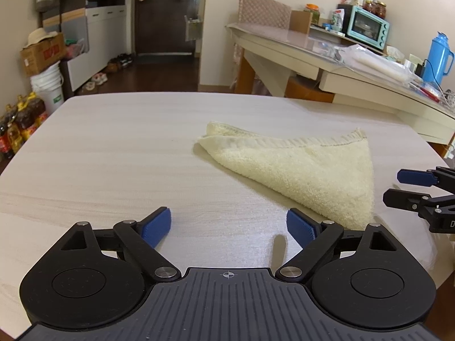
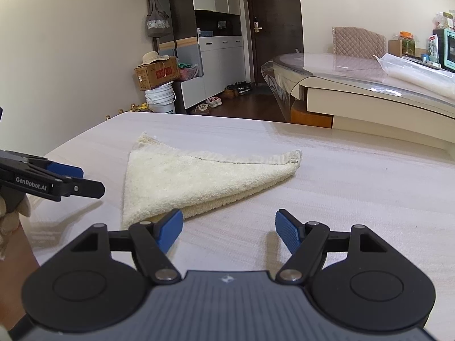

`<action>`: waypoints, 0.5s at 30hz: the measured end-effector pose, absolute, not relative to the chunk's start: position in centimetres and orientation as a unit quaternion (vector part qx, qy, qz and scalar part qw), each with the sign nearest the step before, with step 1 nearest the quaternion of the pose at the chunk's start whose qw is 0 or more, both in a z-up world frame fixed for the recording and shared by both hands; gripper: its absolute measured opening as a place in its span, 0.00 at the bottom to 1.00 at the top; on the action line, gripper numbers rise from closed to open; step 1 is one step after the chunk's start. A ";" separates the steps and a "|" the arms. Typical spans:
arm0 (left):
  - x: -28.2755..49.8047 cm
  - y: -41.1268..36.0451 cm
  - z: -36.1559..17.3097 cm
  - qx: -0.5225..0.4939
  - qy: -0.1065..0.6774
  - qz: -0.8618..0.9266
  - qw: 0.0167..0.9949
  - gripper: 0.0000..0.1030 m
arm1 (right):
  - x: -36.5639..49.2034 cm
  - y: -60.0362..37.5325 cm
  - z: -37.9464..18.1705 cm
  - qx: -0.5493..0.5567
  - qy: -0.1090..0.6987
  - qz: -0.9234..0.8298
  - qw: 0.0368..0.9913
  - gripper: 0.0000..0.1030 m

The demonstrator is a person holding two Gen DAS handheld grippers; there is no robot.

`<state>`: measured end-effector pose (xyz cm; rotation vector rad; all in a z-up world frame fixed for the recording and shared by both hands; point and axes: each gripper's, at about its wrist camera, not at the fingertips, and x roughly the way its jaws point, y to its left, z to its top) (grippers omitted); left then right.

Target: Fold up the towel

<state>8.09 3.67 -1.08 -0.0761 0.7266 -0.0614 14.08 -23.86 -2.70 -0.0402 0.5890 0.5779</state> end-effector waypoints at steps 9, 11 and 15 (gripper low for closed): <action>7.9 3.8 -1.1 -0.041 0.350 -0.036 0.935 0.90 | 14.2 -24.1 -2.6 -0.011 0.285 0.277 0.918 0.72; 7.9 3.8 -1.0 -0.039 0.349 -0.038 0.936 0.90 | 14.5 -24.5 -1.9 -0.005 0.285 0.283 0.916 0.72; 8.3 4.1 -0.4 -0.036 0.342 -0.038 0.938 0.90 | 16.6 -25.2 -0.4 -0.009 0.284 0.284 0.916 0.68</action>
